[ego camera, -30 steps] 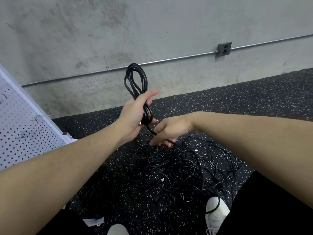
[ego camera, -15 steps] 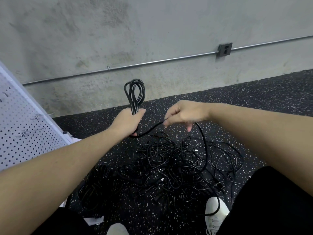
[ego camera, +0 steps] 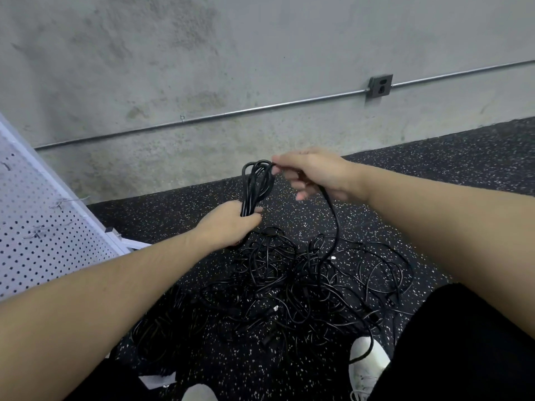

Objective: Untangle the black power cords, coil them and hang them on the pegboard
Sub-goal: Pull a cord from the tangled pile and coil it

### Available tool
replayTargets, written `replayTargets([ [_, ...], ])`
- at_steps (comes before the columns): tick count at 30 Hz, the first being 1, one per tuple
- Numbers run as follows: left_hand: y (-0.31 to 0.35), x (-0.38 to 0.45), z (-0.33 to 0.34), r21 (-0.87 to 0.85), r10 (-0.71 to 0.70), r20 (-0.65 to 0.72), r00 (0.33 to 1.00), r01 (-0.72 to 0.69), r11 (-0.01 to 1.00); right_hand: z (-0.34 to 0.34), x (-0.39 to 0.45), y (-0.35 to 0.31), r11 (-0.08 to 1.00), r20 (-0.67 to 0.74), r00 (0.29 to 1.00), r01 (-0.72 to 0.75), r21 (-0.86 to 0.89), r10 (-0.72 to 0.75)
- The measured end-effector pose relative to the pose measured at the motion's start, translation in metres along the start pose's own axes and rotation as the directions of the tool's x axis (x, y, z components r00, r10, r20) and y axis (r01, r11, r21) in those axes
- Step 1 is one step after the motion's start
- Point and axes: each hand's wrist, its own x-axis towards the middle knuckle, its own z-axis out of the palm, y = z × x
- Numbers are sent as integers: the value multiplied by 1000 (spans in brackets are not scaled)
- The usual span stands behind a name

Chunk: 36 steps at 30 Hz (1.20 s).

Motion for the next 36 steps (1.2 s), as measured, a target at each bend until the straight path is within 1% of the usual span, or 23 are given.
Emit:
replayTargets([
  [2, 0, 1, 1, -6, -4, -1, 1000, 4, 1000, 3, 0, -3, 1000, 20, 1000, 20, 13, -21],
  [3, 0, 2, 1, -8, 1, 1, 1000, -1, 1000, 5, -1, -4, 999, 8, 999, 41, 3, -41],
  [4, -1, 3, 2, -20, 14, -5, 1000, -14, 1000, 7, 0, -5, 998, -34, 997, 63, -21, -64],
  [6, 1, 2, 3, -75, 60, -25, 998, -62, 995, 11, 1, -4, 990, -180, 976, 105, -93, -121],
  [9, 10, -1, 6, -92, 157, -52, 986, -161, 983, 12, 7, -1, 972, -388, 896, 162, -172, -218],
  [11, 16, -2, 8, -117, 188, -66, 980, -195, 974, 13, 9, 0, 971, -482, 844, 174, -164, -233],
  [12, 17, -2, 8, -102, 207, -68, 976, -213, 972, 13, 11, 2, 978, -520, 829, 149, -146, -204],
  [13, 19, -3, 9, -80, 221, -67, 973, -226, 971, 13, 13, 4, 990, -537, 833, 88, -110, -133],
  [14, 19, -2, 11, -54, 224, -72, 972, -228, 972, 14, 13, 4, 998, -520, 854, 0, -58, -30],
  [16, 20, -1, 13, 5, 233, -89, 968, -233, 972, 19, 12, 5, 985, -402, 899, -155, 76, 173],
  [18, 20, 0, 12, 6, 241, -100, 965, -242, 970, 23, 12, 4, 953, -316, 912, -194, 231, 262],
  [19, 19, 0, 11, -37, 241, -115, 964, -247, 968, 25, 12, 3, 940, -298, 915, -187, 285, 273],
  [21, 22, -1, 5, -195, 214, -141, 967, -239, 951, 30, 13, -2, 922, -300, 917, -148, 357, 264],
  [23, 25, -2, 4, -386, 173, -116, 978, -205, 899, 34, 15, -6, 908, -348, 903, -97, 407, 253],
  [25, 27, -2, 5, -545, 78, -68, 995, -103, 832, 37, 17, -9, 877, -401, 879, -39, 479, 258],
  [27, 26, -1, 4, -672, -17, -45, 999, -18, 741, 40, 19, -11, 824, -424, 866, 25, 566, 265],
  [29, 25, 1, 1, -779, -60, -46, 997, 2, 627, 42, 21, -13, 787, -438, 862, 79, 612, 254],
  [31, 27, 1, -3, -857, -24, -19, 1000, -4, 515, 40, 21, -15, 797, -461, 858, 109, 594, 226],
  [32, 28, -1, -6, -885, 15, 24, 1000, 15, 464, 39, 20, -16, 798, -451, 867, 112, 592, 213],
  [34, 29, -5, -11, -920, 117, 138, 983, 84, 383, 35, 16, -18, 774, -368, 912, 101, 626, 178],
  [36, 27, -10, -17, -936, 172, 208, 963, 144, 321, 30, 13, -20, 734, -273, 953, 88, 673, 135],
])
